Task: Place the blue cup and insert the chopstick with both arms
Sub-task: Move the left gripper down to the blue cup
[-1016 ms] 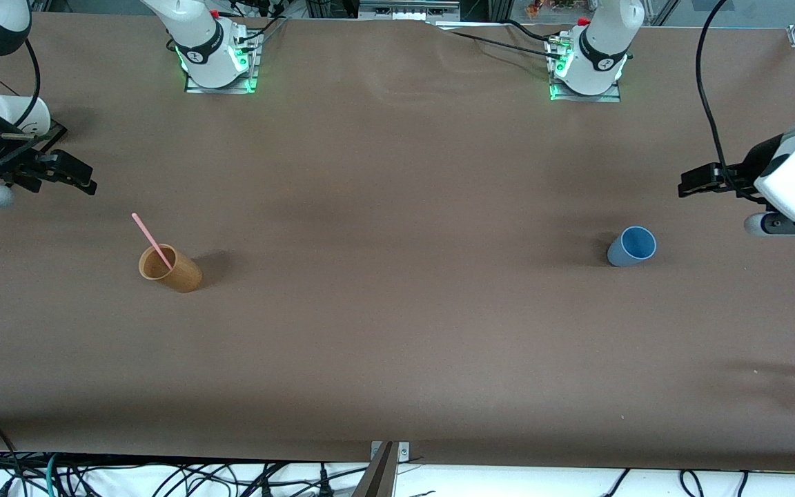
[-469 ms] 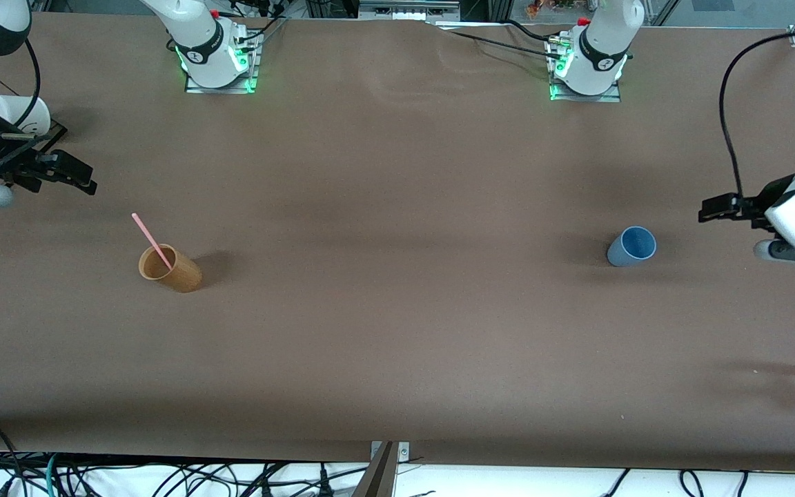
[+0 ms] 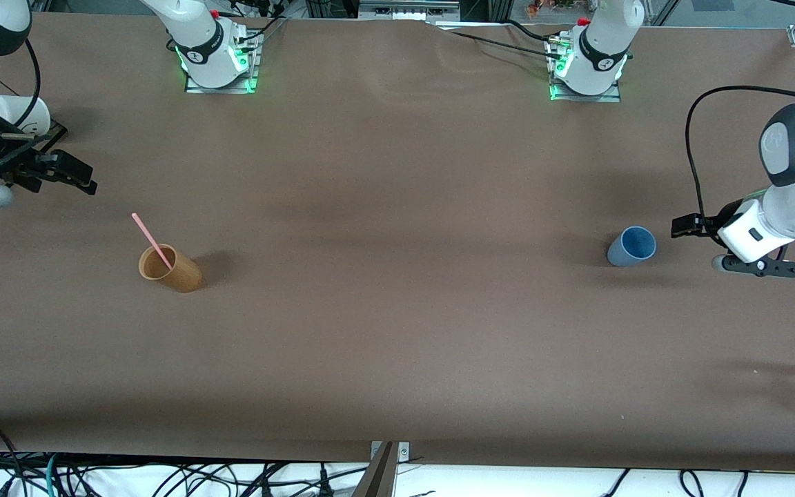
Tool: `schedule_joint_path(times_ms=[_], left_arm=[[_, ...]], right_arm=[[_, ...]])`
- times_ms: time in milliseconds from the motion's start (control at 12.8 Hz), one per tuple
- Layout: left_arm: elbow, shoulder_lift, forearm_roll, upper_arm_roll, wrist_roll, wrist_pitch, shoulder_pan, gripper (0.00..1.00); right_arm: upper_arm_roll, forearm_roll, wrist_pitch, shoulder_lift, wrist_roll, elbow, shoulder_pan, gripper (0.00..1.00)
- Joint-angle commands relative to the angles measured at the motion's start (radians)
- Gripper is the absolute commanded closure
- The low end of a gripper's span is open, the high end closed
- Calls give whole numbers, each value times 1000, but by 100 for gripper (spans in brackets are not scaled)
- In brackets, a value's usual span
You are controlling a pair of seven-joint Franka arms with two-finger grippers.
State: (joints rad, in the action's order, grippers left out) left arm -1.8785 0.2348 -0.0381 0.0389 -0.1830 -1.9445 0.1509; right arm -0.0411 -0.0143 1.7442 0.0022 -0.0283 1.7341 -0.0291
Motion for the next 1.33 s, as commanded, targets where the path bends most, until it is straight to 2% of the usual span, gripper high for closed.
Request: schedule_joint_path(times_ms=[0, 547, 1251], left_arm=[[-80, -25, -23, 1, 2, -66, 2, 0], [-251, -23, -23, -22, 39, -290, -13, 0], [-271, 31, -25, -22, 31, -409, -45, 0]], right_arm=[[1, -10, 1, -13, -9, 5, -2, 0], [1, -10, 1, -13, -9, 5, -2, 0], [1, -10, 0, -13, -9, 5, -2, 0]])
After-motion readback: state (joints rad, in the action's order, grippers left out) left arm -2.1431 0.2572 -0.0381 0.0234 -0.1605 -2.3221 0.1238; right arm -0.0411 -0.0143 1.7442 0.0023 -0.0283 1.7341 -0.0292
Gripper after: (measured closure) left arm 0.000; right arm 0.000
